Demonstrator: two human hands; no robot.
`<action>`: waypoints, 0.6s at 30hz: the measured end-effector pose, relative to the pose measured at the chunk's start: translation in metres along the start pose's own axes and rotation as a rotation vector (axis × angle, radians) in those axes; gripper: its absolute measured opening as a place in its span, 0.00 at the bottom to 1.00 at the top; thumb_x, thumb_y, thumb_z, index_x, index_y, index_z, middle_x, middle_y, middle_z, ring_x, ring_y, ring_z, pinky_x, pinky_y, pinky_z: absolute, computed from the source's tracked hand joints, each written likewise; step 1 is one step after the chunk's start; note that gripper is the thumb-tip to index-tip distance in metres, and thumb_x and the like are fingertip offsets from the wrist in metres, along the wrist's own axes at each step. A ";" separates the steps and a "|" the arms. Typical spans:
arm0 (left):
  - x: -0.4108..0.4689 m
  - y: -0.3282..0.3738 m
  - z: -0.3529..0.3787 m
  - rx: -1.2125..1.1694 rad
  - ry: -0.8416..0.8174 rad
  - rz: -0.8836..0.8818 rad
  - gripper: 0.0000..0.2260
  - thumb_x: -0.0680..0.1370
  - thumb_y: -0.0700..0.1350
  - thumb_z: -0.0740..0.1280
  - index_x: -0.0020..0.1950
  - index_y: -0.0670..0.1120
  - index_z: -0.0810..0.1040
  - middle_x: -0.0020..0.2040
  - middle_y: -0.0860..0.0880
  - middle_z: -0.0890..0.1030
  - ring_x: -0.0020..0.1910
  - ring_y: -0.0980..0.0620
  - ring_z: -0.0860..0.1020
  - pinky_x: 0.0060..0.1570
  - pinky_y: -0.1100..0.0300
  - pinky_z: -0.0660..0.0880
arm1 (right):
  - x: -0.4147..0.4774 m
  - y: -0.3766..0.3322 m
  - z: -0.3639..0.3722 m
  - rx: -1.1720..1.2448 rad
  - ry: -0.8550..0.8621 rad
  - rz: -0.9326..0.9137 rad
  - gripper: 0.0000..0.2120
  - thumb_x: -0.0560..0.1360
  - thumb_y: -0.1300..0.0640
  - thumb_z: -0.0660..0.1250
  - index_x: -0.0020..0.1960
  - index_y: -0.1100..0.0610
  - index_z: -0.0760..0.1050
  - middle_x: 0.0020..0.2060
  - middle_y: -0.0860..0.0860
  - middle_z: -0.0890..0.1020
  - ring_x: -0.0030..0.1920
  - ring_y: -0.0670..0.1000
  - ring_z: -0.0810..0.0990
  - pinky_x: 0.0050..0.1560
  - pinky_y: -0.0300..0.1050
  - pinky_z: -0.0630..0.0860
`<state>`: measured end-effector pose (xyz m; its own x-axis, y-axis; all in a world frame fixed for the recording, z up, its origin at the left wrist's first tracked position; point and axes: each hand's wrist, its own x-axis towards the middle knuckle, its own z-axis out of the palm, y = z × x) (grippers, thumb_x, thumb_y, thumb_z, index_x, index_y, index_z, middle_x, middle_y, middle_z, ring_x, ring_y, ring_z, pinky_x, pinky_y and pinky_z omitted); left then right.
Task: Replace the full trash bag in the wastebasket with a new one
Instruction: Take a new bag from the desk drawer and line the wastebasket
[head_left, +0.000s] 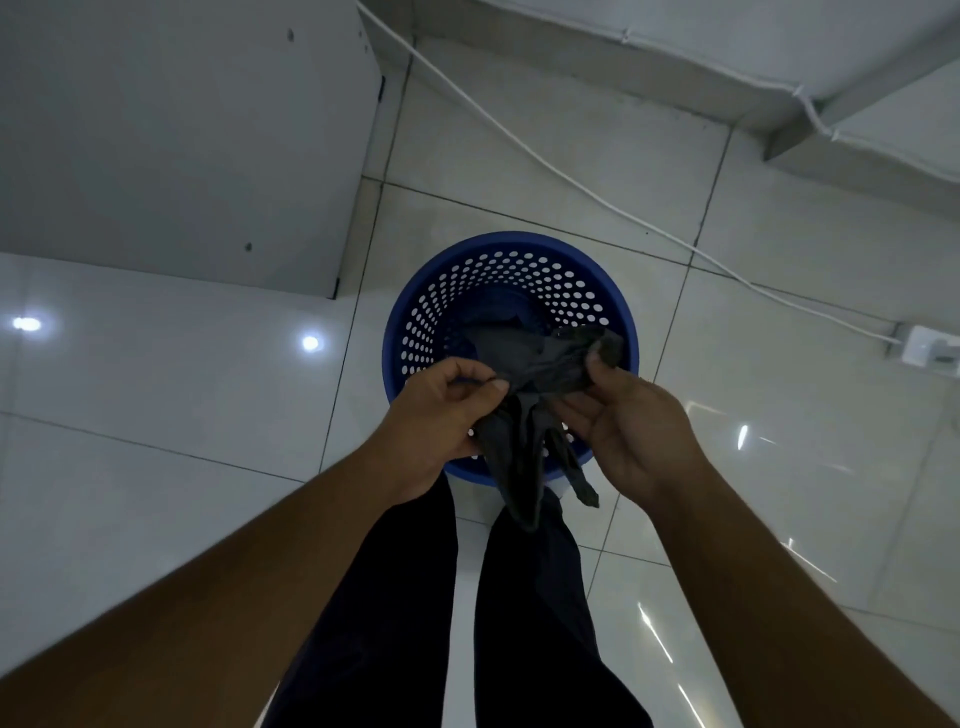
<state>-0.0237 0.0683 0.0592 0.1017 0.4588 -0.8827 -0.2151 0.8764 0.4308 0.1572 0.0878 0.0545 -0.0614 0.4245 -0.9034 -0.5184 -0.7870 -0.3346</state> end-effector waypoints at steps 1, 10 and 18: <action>-0.001 0.000 0.000 0.011 -0.023 -0.004 0.03 0.79 0.39 0.66 0.52 0.43 0.77 0.43 0.45 0.83 0.43 0.48 0.81 0.51 0.48 0.81 | -0.002 0.000 0.002 0.046 -0.043 -0.004 0.16 0.80 0.60 0.61 0.65 0.68 0.73 0.58 0.63 0.82 0.58 0.61 0.82 0.58 0.54 0.79; 0.002 -0.011 0.006 -0.082 0.047 -0.054 0.05 0.81 0.42 0.63 0.55 0.46 0.76 0.48 0.42 0.83 0.46 0.45 0.82 0.51 0.47 0.80 | -0.004 0.007 0.009 -0.592 0.046 -0.109 0.07 0.78 0.61 0.67 0.54 0.59 0.81 0.49 0.56 0.86 0.53 0.57 0.84 0.55 0.52 0.81; 0.011 0.007 -0.016 -0.179 0.221 -0.197 0.08 0.82 0.49 0.61 0.53 0.47 0.77 0.56 0.43 0.81 0.54 0.44 0.80 0.46 0.45 0.80 | 0.007 -0.010 -0.028 0.016 0.012 0.073 0.16 0.80 0.67 0.57 0.67 0.66 0.72 0.59 0.62 0.81 0.55 0.59 0.82 0.49 0.51 0.83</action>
<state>-0.0395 0.0773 0.0494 -0.0509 0.2236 -0.9733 -0.3810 0.8966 0.2259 0.1861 0.0859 0.0442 -0.0897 0.3607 -0.9283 -0.5261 -0.8086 -0.2633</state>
